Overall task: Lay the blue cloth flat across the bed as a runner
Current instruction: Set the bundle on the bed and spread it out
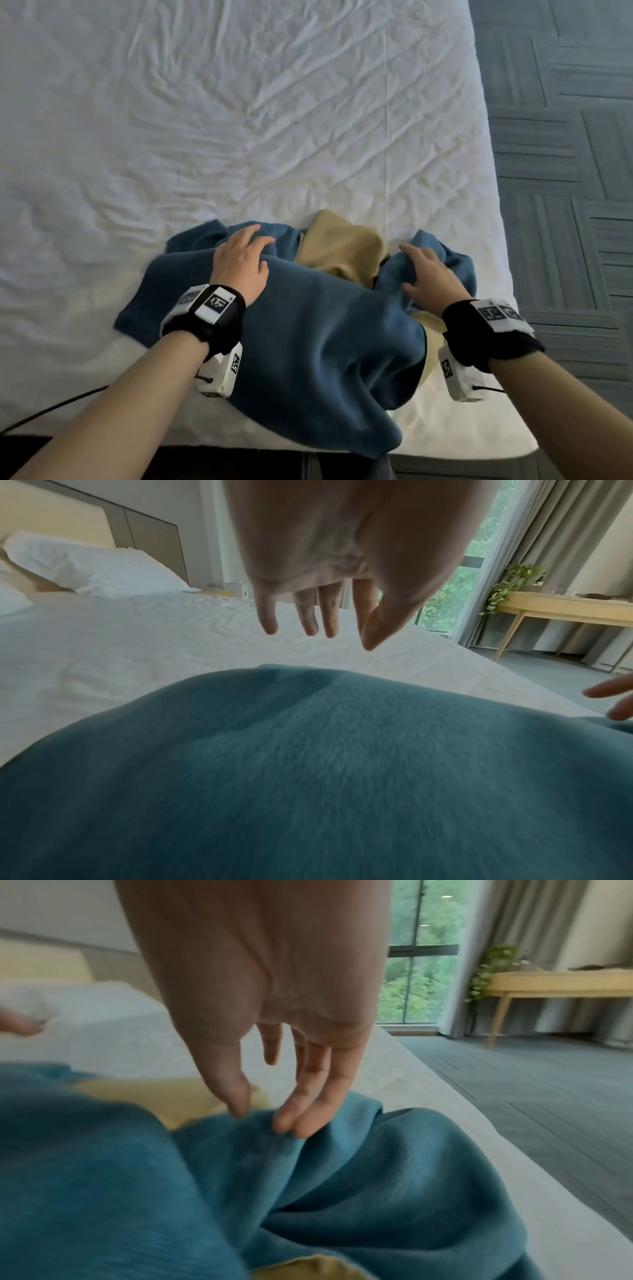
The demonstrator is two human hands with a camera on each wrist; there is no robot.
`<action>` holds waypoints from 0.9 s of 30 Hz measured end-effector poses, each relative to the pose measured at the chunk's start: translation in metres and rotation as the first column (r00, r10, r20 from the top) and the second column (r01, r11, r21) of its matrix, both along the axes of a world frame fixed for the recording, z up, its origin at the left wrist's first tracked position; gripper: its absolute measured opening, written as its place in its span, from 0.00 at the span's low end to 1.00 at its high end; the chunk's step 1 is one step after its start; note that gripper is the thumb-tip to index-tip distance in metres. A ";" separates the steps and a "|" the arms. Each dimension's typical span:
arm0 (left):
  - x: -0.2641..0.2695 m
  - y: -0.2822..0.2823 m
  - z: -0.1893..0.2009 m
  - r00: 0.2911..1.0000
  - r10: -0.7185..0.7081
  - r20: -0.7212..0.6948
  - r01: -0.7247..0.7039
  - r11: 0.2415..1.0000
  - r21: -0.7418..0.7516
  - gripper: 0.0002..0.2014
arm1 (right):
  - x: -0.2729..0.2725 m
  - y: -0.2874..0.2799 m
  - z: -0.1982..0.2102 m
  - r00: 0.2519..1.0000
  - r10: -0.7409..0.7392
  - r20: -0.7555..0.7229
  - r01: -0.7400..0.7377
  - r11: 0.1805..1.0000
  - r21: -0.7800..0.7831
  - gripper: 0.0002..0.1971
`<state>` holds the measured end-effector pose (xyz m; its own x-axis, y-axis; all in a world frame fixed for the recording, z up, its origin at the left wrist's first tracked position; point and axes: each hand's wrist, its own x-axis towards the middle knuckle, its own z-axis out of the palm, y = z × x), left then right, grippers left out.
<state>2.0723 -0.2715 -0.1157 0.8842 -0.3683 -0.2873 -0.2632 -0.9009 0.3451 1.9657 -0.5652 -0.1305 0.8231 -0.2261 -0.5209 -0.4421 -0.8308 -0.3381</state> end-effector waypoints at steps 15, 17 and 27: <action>0.054 -0.052 -0.054 0.934 -0.153 -0.322 0.319 0.766 0.559 0.24 | 0.027 0.012 -0.044 0.886 0.451 -0.110 -0.462 0.878 -0.124 0.18; 0.067 -0.050 -0.045 0.961 -0.132 -0.243 0.235 0.853 0.466 0.14 | 0.046 0.004 -0.022 0.936 0.349 -0.039 -0.351 0.928 -0.122 0.18; 0.167 -0.090 0.035 0.987 0.157 -0.029 -0.159 0.985 -0.073 0.29 | 0.224 -0.049 0.104 0.950 0.004 0.312 0.022 0.996 -0.082 0.29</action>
